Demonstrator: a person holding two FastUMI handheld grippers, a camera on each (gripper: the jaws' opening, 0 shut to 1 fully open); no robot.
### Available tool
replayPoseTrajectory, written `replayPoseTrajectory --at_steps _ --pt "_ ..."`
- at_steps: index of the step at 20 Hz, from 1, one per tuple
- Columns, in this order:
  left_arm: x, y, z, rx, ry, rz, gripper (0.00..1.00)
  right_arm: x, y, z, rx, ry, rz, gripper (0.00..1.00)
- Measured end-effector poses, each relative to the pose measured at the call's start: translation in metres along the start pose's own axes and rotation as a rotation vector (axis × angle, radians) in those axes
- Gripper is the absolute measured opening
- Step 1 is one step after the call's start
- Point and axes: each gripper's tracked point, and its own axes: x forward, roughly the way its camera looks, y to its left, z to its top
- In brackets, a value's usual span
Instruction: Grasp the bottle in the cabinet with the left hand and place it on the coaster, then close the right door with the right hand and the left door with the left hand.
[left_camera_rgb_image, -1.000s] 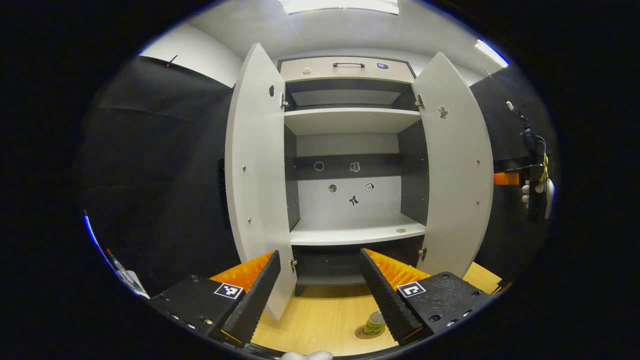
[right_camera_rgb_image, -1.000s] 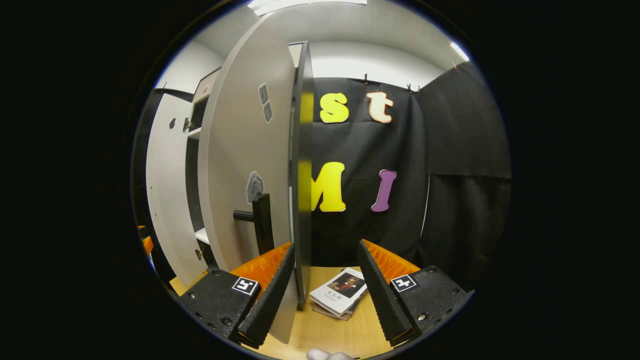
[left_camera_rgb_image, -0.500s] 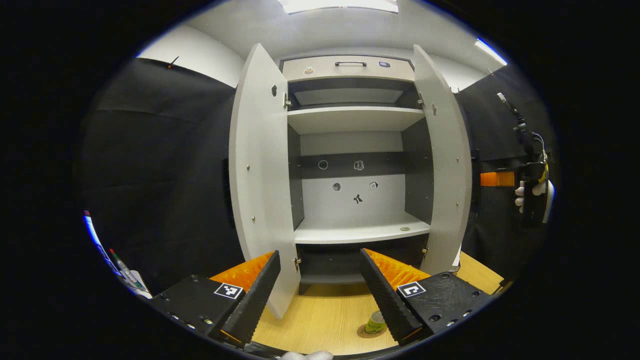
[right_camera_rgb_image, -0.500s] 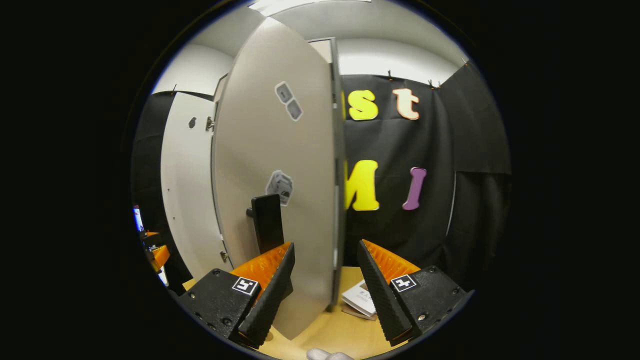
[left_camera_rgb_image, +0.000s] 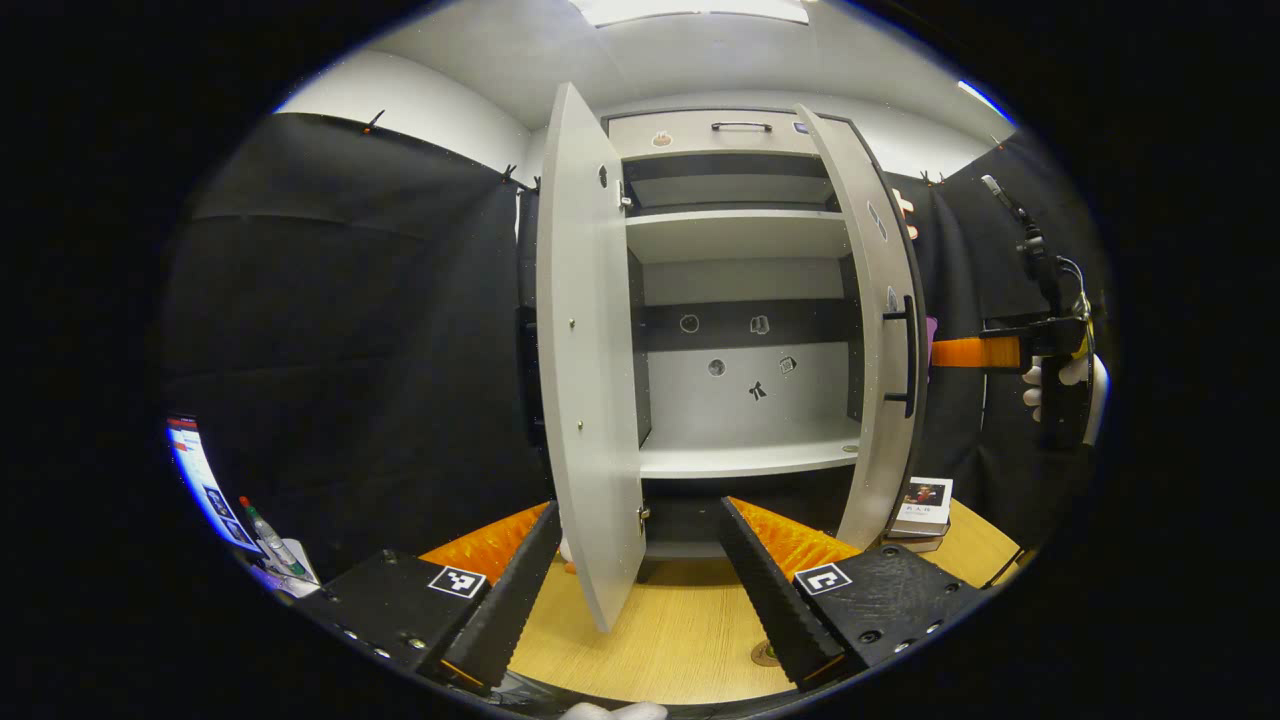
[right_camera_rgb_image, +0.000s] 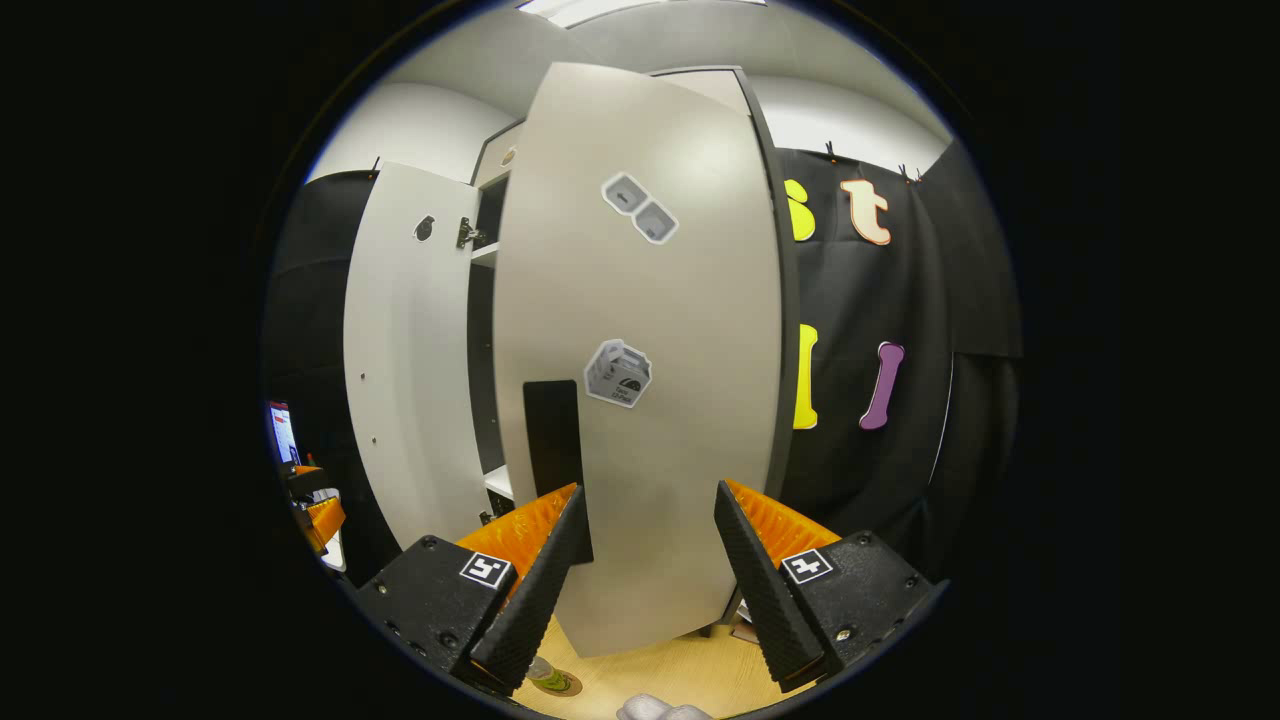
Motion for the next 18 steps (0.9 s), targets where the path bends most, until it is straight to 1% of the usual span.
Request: replayPoseTrajectory --at_steps 5,8,13,18 --pt "0.01 0.021 0.0 -0.002 -0.005 -0.012 0.96 -0.012 0.01 0.0 -0.016 -0.005 -0.032 0.81" --pt "0.019 0.037 0.001 0.004 -0.013 -0.016 0.96 -0.026 0.017 -0.004 -0.009 -0.004 -0.055 0.81" --pt "0.037 0.073 0.009 0.007 -0.031 -0.023 0.96 -0.053 0.032 -0.022 0.011 0.023 -0.098 0.81" --pt "0.066 0.112 0.026 0.023 -0.067 -0.013 0.96 -0.082 0.046 -0.042 0.026 0.059 -0.149 0.81"
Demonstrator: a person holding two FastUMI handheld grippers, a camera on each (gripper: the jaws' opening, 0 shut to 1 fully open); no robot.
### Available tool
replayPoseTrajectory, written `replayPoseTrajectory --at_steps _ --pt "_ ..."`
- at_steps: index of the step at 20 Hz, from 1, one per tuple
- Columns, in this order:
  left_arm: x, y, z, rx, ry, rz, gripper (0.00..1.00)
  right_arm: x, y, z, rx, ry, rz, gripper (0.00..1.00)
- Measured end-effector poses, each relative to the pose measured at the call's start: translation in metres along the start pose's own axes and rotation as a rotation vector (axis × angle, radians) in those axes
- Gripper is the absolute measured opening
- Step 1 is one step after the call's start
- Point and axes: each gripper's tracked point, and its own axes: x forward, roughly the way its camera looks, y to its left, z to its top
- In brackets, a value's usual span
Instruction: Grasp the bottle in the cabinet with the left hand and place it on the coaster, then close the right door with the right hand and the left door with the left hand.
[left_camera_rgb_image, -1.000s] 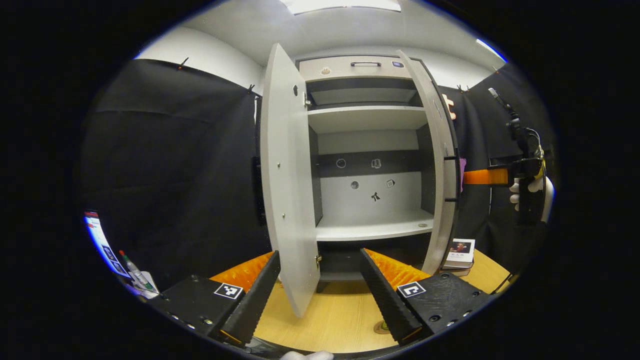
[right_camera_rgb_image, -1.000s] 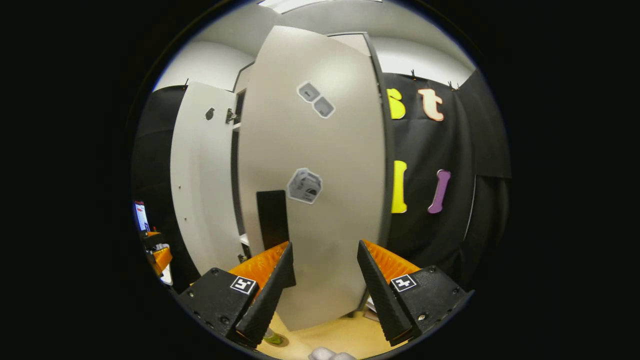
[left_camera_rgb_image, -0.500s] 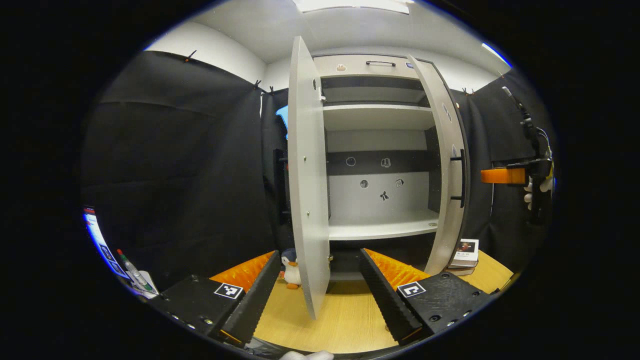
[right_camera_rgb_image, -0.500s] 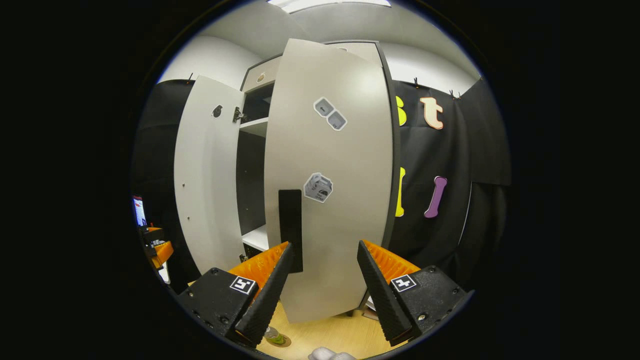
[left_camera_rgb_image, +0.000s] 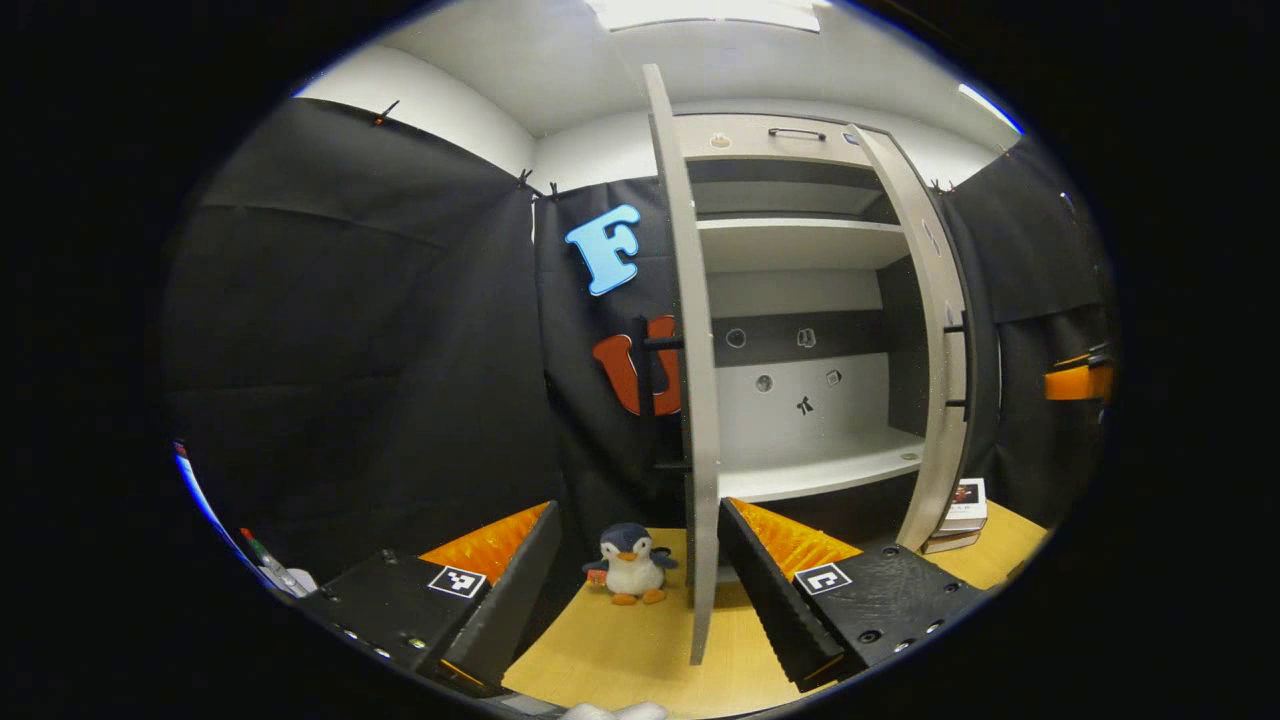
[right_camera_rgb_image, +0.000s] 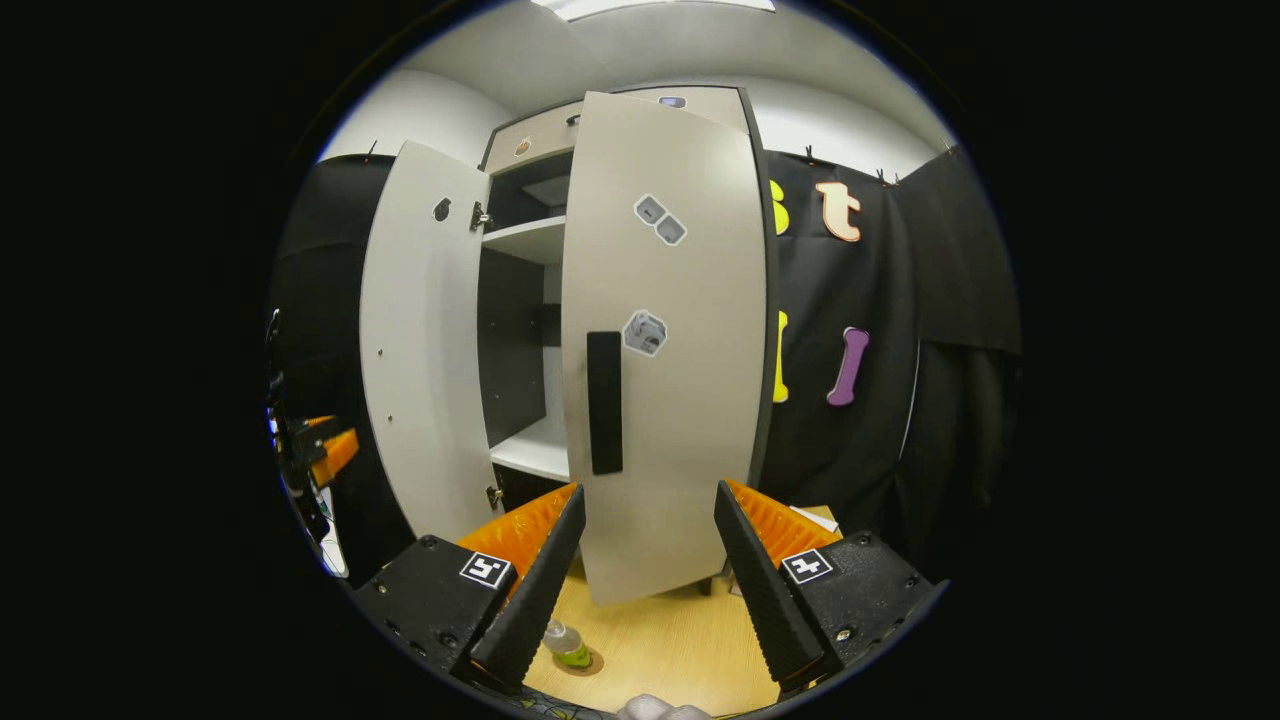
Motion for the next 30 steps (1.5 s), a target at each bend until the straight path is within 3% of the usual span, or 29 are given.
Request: replayPoseTrajectory --at_steps 13,21,29,30 --pt "0.077 0.07 0.031 -0.024 -0.051 0.104 0.96 -0.05 -0.025 -0.02 0.012 0.054 -0.112 0.81" --pt "0.09 0.062 0.036 -0.072 -0.047 0.09 0.96 -0.061 -0.029 -0.026 0.029 0.062 -0.106 0.81" --pt "0.09 0.057 0.032 -0.046 -0.015 0.107 0.89 -0.063 -0.025 -0.03 0.045 0.066 -0.08 0.81" --pt "0.089 0.055 0.032 -0.034 -0.014 0.107 0.93 -0.063 -0.024 -0.03 0.045 0.068 -0.075 0.81"
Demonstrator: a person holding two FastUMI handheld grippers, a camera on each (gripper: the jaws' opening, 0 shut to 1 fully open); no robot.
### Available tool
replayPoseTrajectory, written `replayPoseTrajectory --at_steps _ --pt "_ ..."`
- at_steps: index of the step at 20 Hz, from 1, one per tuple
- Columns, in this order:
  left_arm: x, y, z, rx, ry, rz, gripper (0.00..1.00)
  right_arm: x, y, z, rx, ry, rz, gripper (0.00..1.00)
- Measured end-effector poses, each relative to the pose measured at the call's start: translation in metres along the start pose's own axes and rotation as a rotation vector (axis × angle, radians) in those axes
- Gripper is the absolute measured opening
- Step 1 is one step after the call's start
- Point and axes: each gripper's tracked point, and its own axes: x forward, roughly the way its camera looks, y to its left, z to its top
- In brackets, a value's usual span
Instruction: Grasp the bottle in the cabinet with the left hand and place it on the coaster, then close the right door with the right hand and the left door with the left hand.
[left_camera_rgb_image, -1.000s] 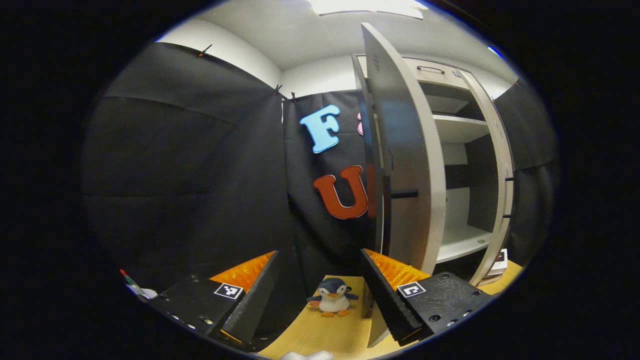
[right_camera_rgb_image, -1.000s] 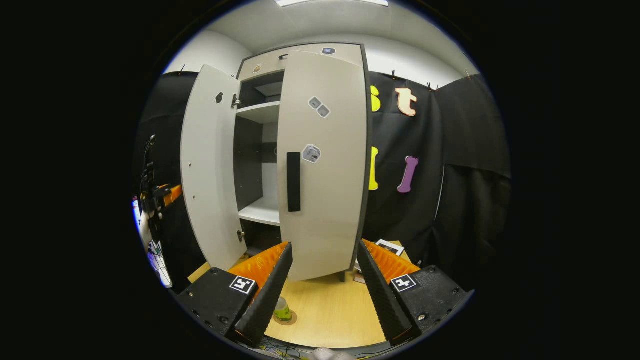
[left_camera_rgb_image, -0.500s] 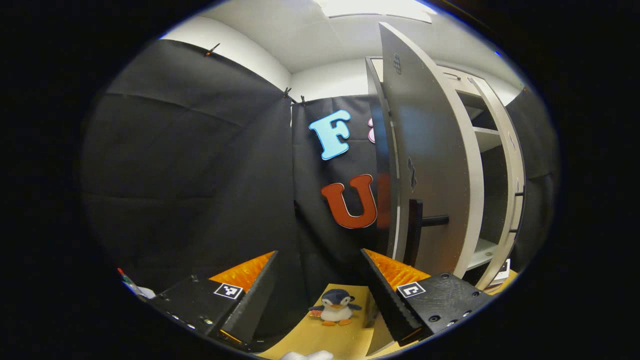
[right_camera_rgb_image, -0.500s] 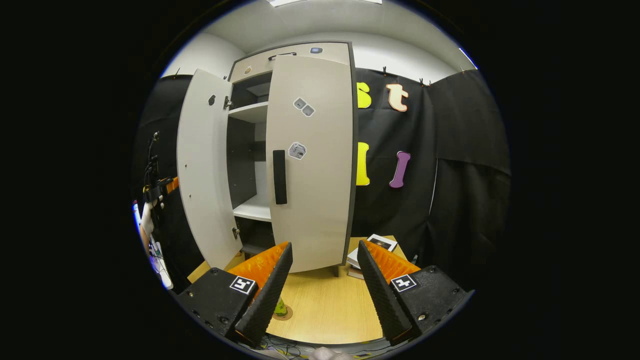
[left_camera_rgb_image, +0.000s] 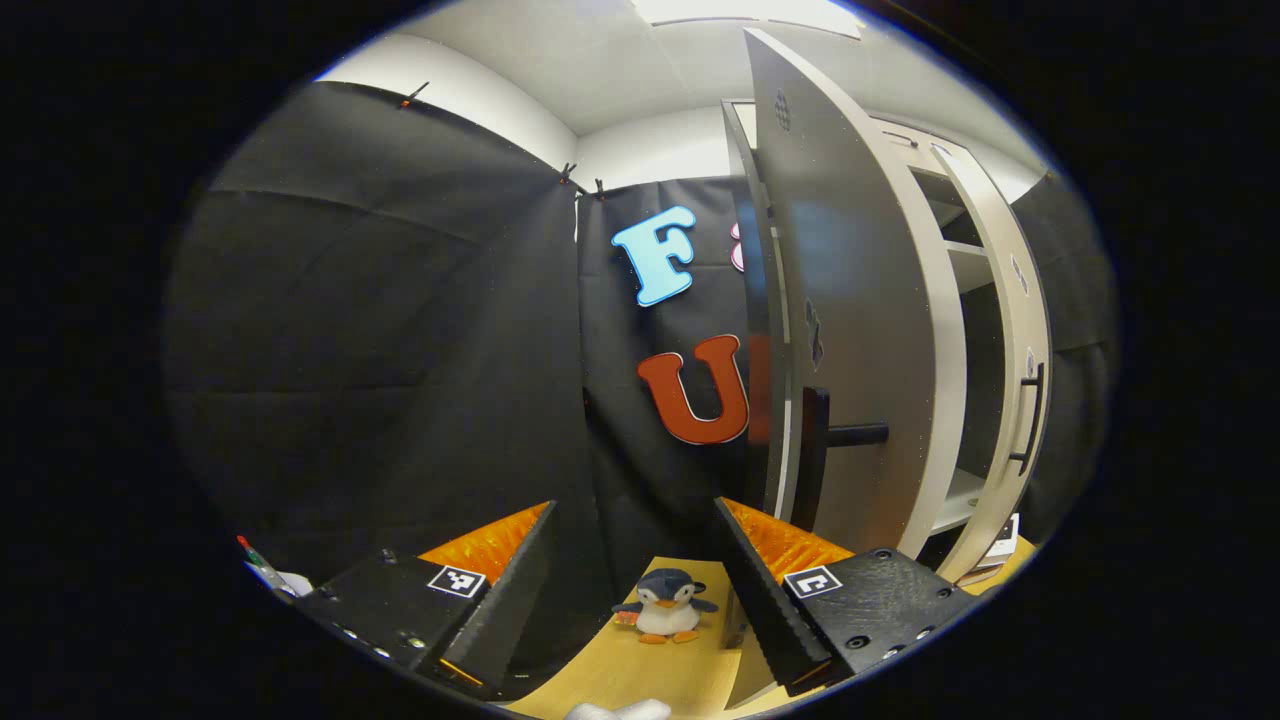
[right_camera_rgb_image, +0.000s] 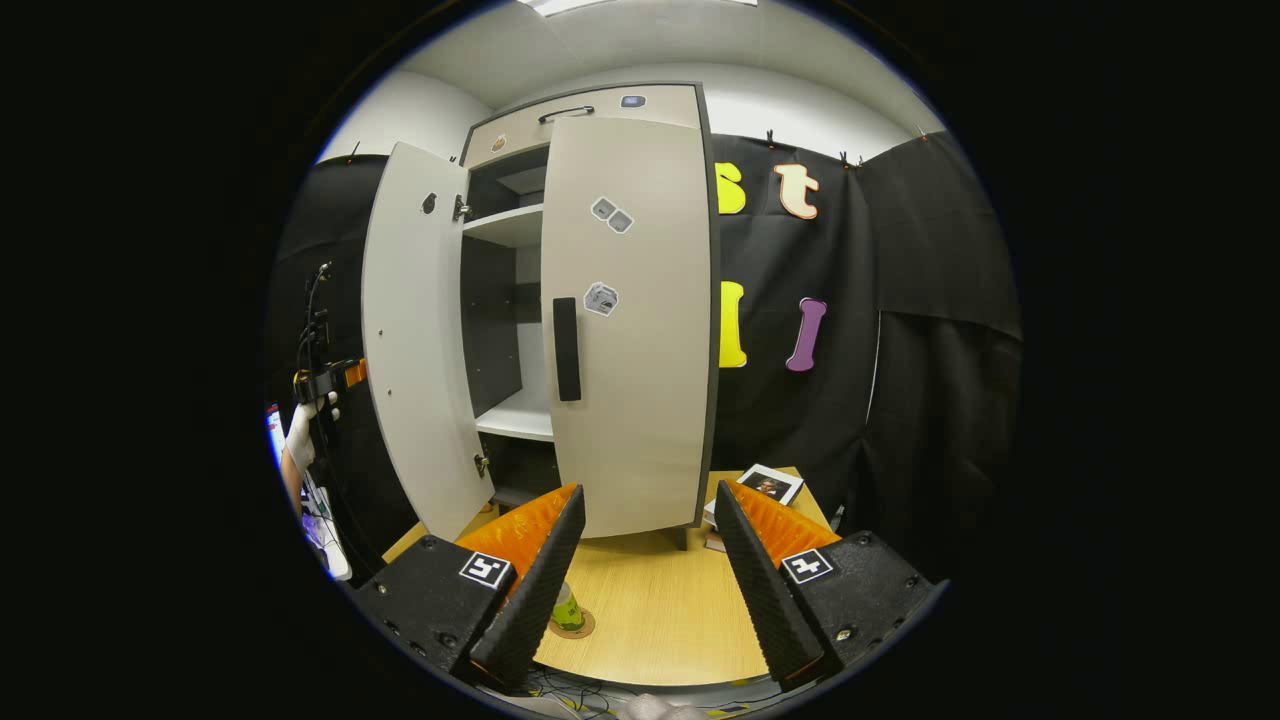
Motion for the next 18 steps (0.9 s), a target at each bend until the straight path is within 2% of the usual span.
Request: replayPoseTrajectory --at_steps 4,6,9,12,13,14,15,16,18 --pt "-0.007 -0.008 0.001 -0.004 -0.006 0.005 0.92 0.001 0.003 -0.001 0.008 0.001 0.018 0.81" --pt "-0.009 -0.008 0.003 0.015 -0.013 0.011 0.88 0.002 0.002 0.001 0.006 -0.003 0.019 0.81" --pt "-0.009 -0.013 0.003 0.019 -0.013 0.012 0.87 0.001 0.0 0.001 0.004 -0.004 0.017 0.81" --pt "-0.014 -0.027 0.002 0.012 -0.013 -0.022 0.87 -0.001 -0.002 -0.001 0.011 0.001 0.015 0.81" --pt "-0.016 -0.034 0.002 0.012 -0.013 -0.036 0.83 -0.002 -0.002 -0.002 0.014 0.004 0.014 0.81" --pt "-0.018 -0.041 0.003 0.013 -0.013 -0.052 0.88 -0.002 -0.002 -0.003 0.015 0.006 0.013 0.81" --pt "-0.02 -0.047 0.004 0.011 -0.014 -0.066 0.83 -0.002 -0.003 -0.003 0.014 0.007 0.012 0.81" --pt "-0.021 -0.053 0.005 0.009 -0.014 -0.078 0.87 -0.003 -0.004 -0.003 0.013 0.007 0.011 0.81" --pt "-0.022 -0.065 0.005 0.005 -0.016 -0.097 0.83 -0.003 -0.005 -0.004 0.011 0.004 0.01 0.81"
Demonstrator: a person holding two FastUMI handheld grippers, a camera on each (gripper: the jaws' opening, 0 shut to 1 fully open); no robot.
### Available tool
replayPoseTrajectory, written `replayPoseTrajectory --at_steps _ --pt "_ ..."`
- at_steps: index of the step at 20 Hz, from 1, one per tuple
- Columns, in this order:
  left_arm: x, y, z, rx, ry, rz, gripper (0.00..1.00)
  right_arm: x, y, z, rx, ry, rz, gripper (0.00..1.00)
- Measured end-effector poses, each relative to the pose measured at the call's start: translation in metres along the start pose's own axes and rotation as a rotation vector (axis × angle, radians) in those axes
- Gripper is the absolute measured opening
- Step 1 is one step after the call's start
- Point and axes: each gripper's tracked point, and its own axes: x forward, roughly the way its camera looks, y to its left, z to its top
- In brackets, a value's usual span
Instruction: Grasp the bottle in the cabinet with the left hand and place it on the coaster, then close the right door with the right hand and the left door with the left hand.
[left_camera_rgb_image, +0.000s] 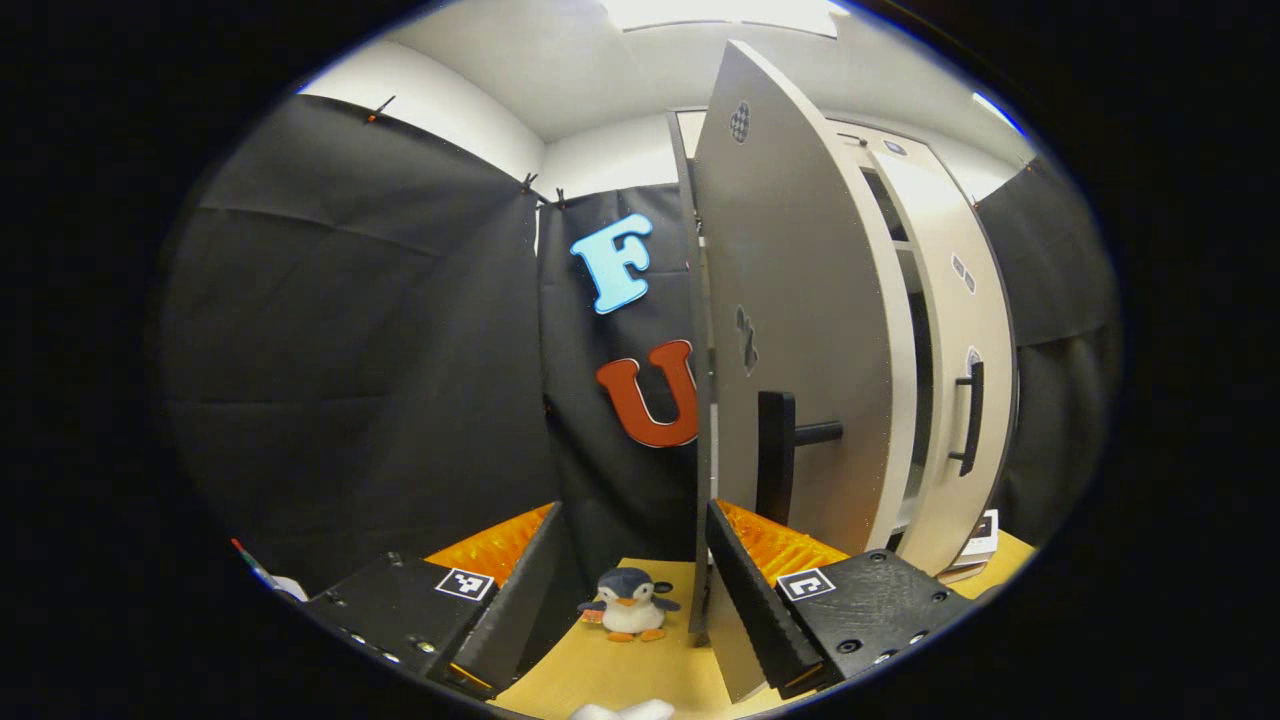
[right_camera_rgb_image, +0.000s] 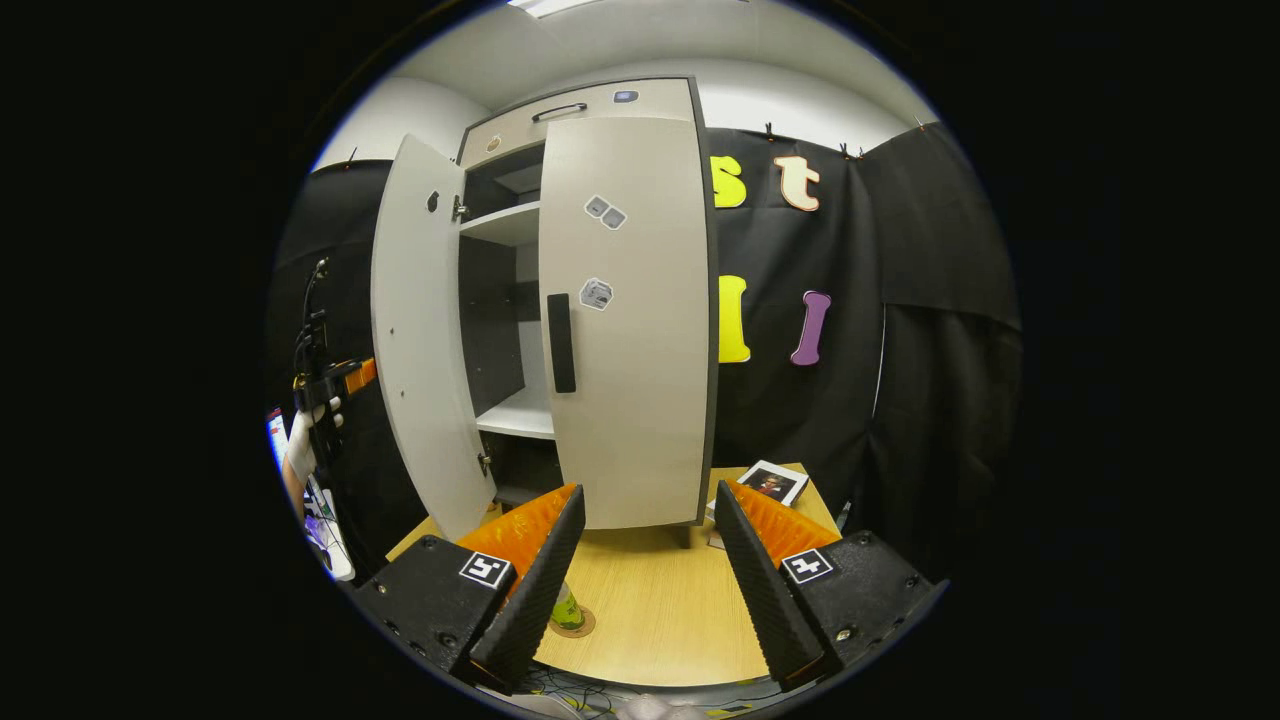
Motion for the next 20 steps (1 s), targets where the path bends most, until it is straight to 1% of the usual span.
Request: replayPoseTrajectory --at_steps 1,2,6,10,11,12,13,15,18,20 --pt "0.0 -0.005 0.0 -0.008 -0.002 -0.007 0.87 -0.002 0.0 0.0 -0.002 -0.001 0.0 0.81" --pt "0.0 -0.01 0.001 -0.015 -0.004 -0.015 0.83 -0.002 0.0 0.001 -0.003 -0.002 0.0 0.81" --pt "0.001 -0.036 0.001 -0.018 -0.004 -0.062 0.83 -0.005 -0.006 0.001 -0.001 -0.008 -0.005 0.81" --pt "0.008 -0.075 -0.001 -0.027 0.003 -0.142 0.84 0.006 -0.023 0.01 0.008 -0.014 -0.02 0.81" --pt "0.011 -0.083 -0.002 -0.031 0.001 -0.155 0.91 0.006 -0.026 0.01 0.012 -0.011 -0.025 0.81" --pt "0.014 -0.091 -0.006 -0.037 0.016 -0.17 0.94 0.005 -0.027 0.012 0.02 -0.019 -0.027 0.81" --pt "0.016 -0.097 -0.012 -0.047 0.038 -0.186 0.99 0.001 -0.027 0.013 0.025 -0.024 -0.033 0.81" --pt "0.012 -0.1 -0.014 -0.061 0.049 -0.198 0.97 -0.002 -0.027 0.017 0.03 -0.038 -0.04 0.81" --pt "0.005 -0.101 -0.008 -0.034 0.037 -0.2 0.95 -0.006 -0.025 0.022 0.028 -0.055 -0.045 0.81" --pt "-0.007 -0.107 -0.003 -0.033 0.027 -0.207 0.96 -0.007 -0.02 0.023 0.033 -0.061 -0.041 0.81"
